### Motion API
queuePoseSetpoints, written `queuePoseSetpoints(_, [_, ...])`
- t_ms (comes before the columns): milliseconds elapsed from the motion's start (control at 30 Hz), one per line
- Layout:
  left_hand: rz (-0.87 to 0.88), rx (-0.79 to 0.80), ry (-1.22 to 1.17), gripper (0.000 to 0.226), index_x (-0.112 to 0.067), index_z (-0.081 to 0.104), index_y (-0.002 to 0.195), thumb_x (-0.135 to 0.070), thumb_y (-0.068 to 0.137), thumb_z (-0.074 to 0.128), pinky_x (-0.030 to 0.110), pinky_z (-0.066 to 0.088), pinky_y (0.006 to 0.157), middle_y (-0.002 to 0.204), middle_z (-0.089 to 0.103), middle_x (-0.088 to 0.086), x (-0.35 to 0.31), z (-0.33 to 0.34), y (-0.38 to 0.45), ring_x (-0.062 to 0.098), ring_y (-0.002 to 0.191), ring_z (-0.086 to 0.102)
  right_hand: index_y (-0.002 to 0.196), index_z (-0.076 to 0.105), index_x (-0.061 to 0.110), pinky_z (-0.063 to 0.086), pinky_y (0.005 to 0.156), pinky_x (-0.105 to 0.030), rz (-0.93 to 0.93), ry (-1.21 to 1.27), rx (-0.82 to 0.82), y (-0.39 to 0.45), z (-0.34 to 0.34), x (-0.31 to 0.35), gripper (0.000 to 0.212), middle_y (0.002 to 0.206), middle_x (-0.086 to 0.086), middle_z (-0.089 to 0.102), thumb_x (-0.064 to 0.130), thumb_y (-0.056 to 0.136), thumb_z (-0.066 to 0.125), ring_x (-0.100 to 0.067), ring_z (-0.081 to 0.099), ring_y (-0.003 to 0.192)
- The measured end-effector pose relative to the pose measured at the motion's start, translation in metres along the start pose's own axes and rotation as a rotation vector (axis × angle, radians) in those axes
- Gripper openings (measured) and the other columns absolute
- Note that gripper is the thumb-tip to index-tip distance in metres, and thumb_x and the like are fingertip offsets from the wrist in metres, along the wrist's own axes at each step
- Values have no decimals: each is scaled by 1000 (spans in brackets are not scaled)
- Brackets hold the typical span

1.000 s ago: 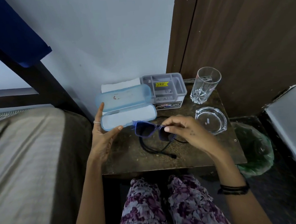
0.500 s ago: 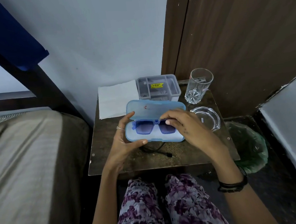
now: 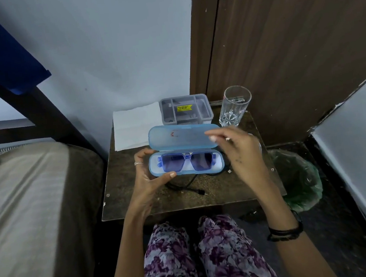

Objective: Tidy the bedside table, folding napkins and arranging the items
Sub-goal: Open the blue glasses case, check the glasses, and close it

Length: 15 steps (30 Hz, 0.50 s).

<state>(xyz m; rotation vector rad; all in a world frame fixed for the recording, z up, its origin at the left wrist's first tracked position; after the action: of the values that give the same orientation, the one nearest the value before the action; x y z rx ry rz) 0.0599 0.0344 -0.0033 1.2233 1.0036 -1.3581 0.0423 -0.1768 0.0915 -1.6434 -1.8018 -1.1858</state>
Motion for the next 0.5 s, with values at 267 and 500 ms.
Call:
queuePoseSetpoints(267, [-16, -19, -78, 102, -36, 27, 137, 7, 59, 76, 20, 53, 82, 132, 51, -17, -3, 5, -6, 6, 110, 59, 124, 57, 22, 50, 88, -19, 376, 453, -61, -2, 6, -35, 33, 113, 9, 64, 26, 92, 56, 5, 60, 102])
queuePoseSetpoints(500, [-95, -58, -209, 92, -33, 44, 130, 8, 54, 75, 20, 55, 78, 114, 64, -5, 4, 3, -6, 13, 100, 62, 114, 64, 20, 54, 83, -21, 229, 597, -44, -6, 6, -37, 25, 111, -2, 67, 12, 92, 54, -10, 65, 103])
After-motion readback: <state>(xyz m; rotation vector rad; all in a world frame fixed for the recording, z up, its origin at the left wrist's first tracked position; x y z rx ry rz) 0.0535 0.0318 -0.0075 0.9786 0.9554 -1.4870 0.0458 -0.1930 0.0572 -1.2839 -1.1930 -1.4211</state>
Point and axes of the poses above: each hand's wrist, its own y-axis towards the middle knuckle, its own z-axis out of the palm, x = y × z, the point moved 5 cm from there along y, towards the middle knuckle
